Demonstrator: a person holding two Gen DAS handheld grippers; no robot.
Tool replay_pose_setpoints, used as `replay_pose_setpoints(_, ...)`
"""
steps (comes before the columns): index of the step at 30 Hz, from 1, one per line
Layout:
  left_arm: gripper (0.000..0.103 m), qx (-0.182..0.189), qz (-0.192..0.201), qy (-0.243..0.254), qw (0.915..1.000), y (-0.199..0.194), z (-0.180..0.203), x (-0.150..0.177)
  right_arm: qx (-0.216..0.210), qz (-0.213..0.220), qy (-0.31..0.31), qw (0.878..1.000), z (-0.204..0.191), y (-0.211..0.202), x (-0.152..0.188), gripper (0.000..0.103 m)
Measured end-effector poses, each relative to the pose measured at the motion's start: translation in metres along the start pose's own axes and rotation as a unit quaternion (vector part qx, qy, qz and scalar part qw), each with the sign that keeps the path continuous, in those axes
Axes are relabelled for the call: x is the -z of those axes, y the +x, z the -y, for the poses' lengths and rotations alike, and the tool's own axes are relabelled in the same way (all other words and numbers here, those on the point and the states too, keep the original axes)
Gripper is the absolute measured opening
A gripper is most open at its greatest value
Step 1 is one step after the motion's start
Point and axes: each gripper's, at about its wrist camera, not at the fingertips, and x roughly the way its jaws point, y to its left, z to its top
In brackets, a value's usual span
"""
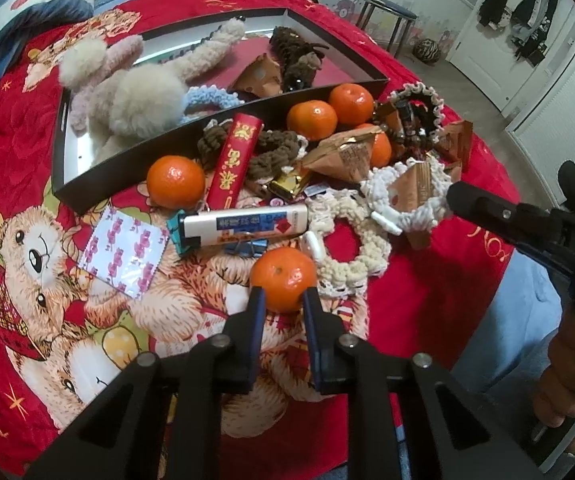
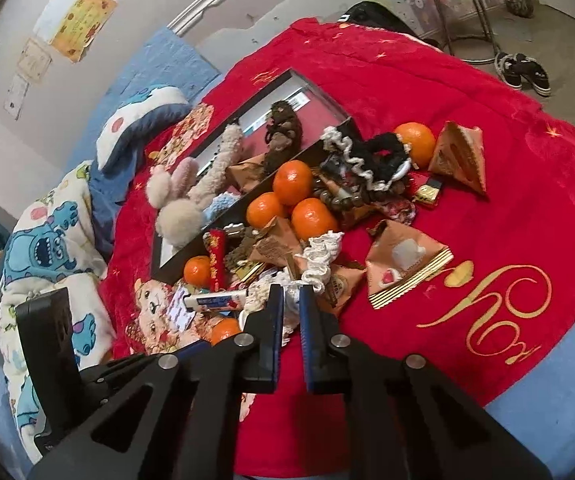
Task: Organize objects
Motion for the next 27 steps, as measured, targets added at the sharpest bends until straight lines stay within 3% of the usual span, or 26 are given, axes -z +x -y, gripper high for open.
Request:
replay_pose_setpoints(11,0.022,-0.009,0.001,0.001,1.0000,0.002,0.002,-0.002,0.002,-0.009,0.011,1.000,0.005,0.002,0.000,0.007)
replay_pose_setpoints(15,0.032,-0.021,-0.002,0.010,0.9997,0.005,0.004,-0.002,0.005,-0.010,0.019,1.000,0.008,0.002,0.000,0.007)
replay_pose_setpoints(18,0.032,-0.040,-0.014,0.013,0.9990,0.011,0.004,-0.001,0.008,-0.007,0.018,1.000,0.007,0.001,0.000,0.008)
replay_pose_setpoints(27,0.032,-0.027,-0.011,0.002,0.9996,0.013,-0.002,-0.003,-0.003,-0.014,0.024,1.000,0.008,0.004,0.001,0.008)
